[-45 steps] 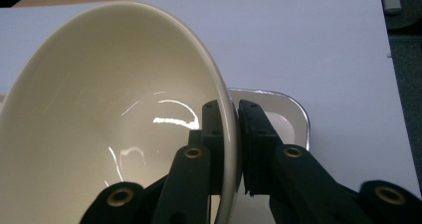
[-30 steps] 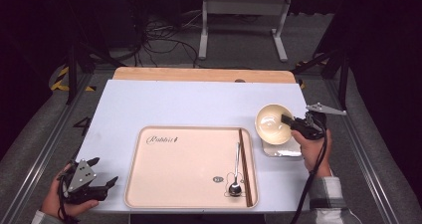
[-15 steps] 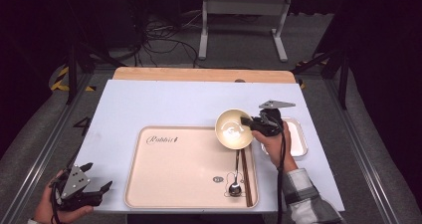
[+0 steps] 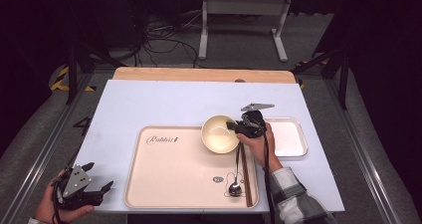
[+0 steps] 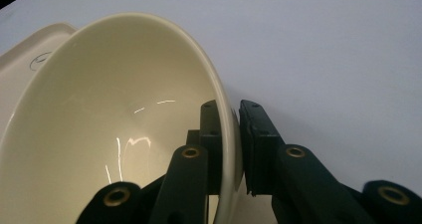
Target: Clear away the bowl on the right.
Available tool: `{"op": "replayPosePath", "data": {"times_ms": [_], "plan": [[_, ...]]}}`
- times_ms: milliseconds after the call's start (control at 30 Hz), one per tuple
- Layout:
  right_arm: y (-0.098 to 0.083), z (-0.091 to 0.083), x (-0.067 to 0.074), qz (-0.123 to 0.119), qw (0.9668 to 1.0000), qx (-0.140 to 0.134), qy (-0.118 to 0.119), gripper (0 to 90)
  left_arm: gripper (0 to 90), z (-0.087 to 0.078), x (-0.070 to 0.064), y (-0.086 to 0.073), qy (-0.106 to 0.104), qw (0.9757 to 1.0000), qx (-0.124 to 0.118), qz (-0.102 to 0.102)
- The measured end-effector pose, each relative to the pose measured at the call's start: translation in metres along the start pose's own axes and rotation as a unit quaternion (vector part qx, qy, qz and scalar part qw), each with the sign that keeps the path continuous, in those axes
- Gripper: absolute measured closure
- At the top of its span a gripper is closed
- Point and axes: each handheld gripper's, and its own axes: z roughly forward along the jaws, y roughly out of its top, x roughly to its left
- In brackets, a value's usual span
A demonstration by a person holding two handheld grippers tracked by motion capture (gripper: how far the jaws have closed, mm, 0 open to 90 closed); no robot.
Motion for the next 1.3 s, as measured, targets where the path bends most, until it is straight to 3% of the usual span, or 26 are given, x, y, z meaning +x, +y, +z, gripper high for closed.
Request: {"op": "replayPosePath", "data": {"times_ms": [333, 467, 600, 767, 1033, 1300], "plan": [[-0.001, 0.013, -0.001, 0.017, 0.9996, 0.000, -0.021, 83.1, 16.5, 0.002, 0.000, 0.000, -0.001, 1.0000, 0.003, 0.001], [0.001, 0.015, 0.006, 0.006, 0.9995, 0.002, -0.030, 82.9, 16.4, 0.002, 0.000, 0.000, -0.004, 1.0000, 0.006, 0.001], [0.000, 0.014, 0.008, 0.005, 0.9999, 0.009, -0.011, 75.2, 16.3, 0.001, 0.000, 0.000, -0.001, 1.0000, 0.003, -0.002], [0.003, -0.002, 0.003, 0.001, 0.9997, -0.025, 0.000, 69.0, 16.3, -0.001, 0.001, 0.000, 0.000, 1.0000, -0.006, -0.006], [0.003, -0.018, -0.005, -0.015, 0.9992, -0.036, 0.002, 66.4, 16.3, 0.000, 0.001, 0.000, 0.002, 1.0000, -0.003, -0.004], [0.002, -0.045, -0.016, -0.036, 0.9974, -0.061, -0.011, 64.3, 16.3, 0.002, 0.002, 0.002, 0.002, 0.9999, -0.008, -0.009]]}}
